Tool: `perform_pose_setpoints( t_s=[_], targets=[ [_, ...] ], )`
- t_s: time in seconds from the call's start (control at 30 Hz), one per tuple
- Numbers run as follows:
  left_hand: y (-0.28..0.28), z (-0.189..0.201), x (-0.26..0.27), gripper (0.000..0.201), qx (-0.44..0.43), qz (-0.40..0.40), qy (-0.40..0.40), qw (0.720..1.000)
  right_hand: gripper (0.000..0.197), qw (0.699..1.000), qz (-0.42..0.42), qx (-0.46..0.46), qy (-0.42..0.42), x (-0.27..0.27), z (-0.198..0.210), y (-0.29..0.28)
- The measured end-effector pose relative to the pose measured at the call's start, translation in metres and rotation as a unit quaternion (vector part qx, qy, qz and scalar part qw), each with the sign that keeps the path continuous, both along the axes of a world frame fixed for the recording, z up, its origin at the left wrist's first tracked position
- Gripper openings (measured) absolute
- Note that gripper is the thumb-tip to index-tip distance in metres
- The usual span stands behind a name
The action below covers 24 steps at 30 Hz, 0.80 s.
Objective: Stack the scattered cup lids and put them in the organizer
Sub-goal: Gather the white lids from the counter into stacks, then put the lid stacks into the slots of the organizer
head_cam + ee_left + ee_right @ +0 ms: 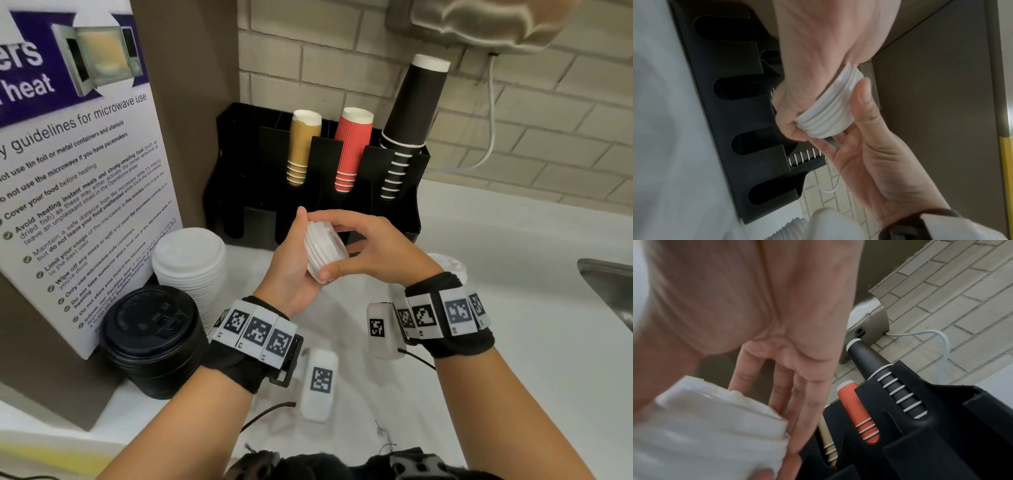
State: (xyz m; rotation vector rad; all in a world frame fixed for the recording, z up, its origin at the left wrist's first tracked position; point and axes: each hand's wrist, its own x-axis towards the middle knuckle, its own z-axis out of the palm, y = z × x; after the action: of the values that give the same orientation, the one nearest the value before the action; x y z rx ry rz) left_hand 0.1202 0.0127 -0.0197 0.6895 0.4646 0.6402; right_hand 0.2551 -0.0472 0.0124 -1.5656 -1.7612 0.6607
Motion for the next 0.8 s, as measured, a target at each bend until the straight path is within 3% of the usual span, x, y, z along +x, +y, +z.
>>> perform_pose_setpoints(
  t_s=[0.23, 0.43, 0.7, 0.8],
  targets=[
    [0.007, -0.001, -0.001, 0.063, -0.031, 0.014, 0.017, 0.999, 0.081, 0.995, -0.031, 0.037, -0.082, -0.006, -0.009, 0.007],
    [0.013, 0.001, -0.004, 0.066, -0.009, 0.004, 0.043, 0.999, 0.081, 0.993, -0.038, 0.043, -0.104, -0.009, -0.010, 0.014],
    [0.037, 0.013, -0.013, 0.075, 0.058, 0.031, 0.072, 0.995, 0.069, 0.998, -0.010, 0.053, -0.045, 0.000, 0.017, 0.046],
    [0.043, 0.023, -0.017, 0.070, 0.058, 0.084, 0.078, 0.992, 0.064, 0.997, -0.039, 0.057, -0.020, 0.009, 0.023, 0.075]
  ],
)
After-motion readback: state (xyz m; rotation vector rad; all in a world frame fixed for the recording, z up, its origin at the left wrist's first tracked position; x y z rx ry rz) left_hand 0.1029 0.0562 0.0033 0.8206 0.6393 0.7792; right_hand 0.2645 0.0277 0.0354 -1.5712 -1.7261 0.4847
